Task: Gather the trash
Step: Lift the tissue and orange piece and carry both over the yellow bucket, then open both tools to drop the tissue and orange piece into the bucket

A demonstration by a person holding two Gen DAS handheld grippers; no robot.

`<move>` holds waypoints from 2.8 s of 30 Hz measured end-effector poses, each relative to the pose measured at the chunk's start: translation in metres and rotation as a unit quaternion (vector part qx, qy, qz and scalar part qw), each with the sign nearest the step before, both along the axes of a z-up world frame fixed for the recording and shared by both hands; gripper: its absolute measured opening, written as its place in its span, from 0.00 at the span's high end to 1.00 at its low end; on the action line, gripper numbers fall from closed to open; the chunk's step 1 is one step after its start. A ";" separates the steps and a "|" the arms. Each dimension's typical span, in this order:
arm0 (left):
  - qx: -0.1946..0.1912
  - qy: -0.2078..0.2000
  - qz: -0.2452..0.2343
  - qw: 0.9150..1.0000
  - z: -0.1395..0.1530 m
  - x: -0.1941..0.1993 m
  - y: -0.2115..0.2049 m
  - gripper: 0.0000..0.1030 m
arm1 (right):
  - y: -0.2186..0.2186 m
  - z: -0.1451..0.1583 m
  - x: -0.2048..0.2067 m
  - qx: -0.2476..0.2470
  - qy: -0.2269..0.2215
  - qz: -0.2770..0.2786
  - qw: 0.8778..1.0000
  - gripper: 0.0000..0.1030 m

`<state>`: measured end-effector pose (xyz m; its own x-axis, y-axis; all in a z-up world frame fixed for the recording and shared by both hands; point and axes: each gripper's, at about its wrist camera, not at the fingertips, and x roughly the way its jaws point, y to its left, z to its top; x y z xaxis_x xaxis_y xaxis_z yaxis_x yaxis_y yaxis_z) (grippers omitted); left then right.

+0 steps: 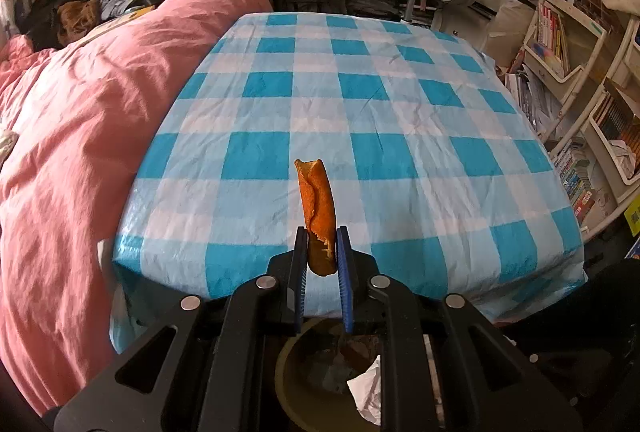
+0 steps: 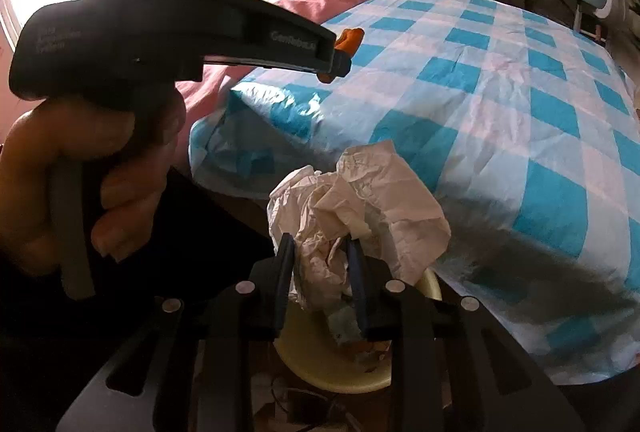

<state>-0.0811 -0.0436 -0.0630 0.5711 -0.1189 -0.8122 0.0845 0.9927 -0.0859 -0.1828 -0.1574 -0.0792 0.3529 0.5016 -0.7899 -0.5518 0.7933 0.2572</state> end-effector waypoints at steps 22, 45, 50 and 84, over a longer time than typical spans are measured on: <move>-0.021 -0.009 0.014 1.000 0.002 -0.027 0.011 0.87 | -0.006 -0.012 -0.017 -0.015 0.018 -0.027 0.999 0.73; -0.016 -0.002 0.000 1.000 -0.005 -0.040 0.004 0.87 | -0.036 -0.003 -0.022 0.018 0.017 -0.107 0.994 0.72; 0.001 0.012 -0.006 1.000 -0.012 -0.039 0.000 0.87 | -0.037 -0.003 -0.021 0.017 0.016 -0.113 0.993 0.72; -0.015 0.036 0.016 0.999 -0.019 -0.039 0.006 0.66 | -0.039 -0.004 -0.021 0.014 0.016 -0.121 0.992 0.71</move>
<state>-0.1197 -0.0373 -0.0825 0.5153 -0.1263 -0.8476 0.0451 0.9917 -0.1204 -0.2041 -0.1962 -0.0828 0.4410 0.4262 -0.7898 -0.3365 0.8944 0.2948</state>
